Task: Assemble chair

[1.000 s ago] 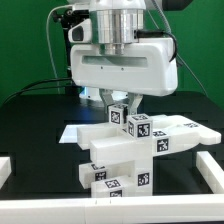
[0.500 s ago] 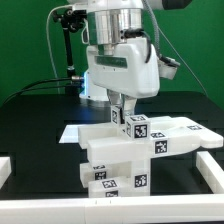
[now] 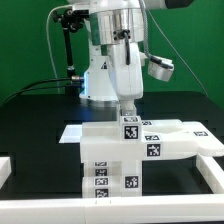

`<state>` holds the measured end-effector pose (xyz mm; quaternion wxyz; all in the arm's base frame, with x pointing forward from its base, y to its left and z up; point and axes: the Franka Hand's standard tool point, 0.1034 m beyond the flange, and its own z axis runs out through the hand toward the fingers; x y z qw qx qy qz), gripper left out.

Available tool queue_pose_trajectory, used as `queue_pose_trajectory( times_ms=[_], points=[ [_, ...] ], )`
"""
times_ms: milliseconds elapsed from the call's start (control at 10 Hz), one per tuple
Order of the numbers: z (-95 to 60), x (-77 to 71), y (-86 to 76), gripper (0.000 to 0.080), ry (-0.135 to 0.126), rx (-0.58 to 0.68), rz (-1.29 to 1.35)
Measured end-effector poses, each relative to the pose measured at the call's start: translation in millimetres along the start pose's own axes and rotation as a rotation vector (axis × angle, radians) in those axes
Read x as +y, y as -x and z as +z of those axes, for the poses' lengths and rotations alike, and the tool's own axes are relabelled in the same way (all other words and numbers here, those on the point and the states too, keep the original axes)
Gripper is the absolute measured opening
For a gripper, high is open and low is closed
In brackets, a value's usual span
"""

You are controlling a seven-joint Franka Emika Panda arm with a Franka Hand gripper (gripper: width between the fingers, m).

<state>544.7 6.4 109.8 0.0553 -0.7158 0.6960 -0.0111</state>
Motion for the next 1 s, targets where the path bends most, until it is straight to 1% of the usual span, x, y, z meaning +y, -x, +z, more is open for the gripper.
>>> queue_pose_trajectory(
  times_ms=[100, 200, 300, 400, 500, 600, 700, 800, 900, 1000],
  points=[
    [0.2, 0.1, 0.1, 0.0332, 0.0, 0.0, -0.004],
    [0.3, 0.2, 0.2, 0.0523, 0.001, 0.0, -0.005],
    [0.4, 0.2, 0.2, 0.0612, 0.001, 0.0, -0.006],
    [0.4, 0.2, 0.3, 0.0612, 0.001, 0.0, -0.008],
    [-0.7, 0.0, 0.7, 0.0642, 0.0, -0.002, -0.011],
    [-12.3, -2.4, 3.6, 0.0642, -0.009, -0.018, -0.042],
    [-29.2, -4.8, 3.5, 0.0648, -0.028, -0.038, -0.066],
    [-39.4, -7.5, 2.6, 0.0649, -0.038, -0.049, -0.068],
    [-39.9, -8.0, 2.9, 0.0649, -0.04, -0.049, -0.07],
    [-36.3, -6.5, 3.0, 0.0649, -0.033, -0.046, -0.072]
  ],
)
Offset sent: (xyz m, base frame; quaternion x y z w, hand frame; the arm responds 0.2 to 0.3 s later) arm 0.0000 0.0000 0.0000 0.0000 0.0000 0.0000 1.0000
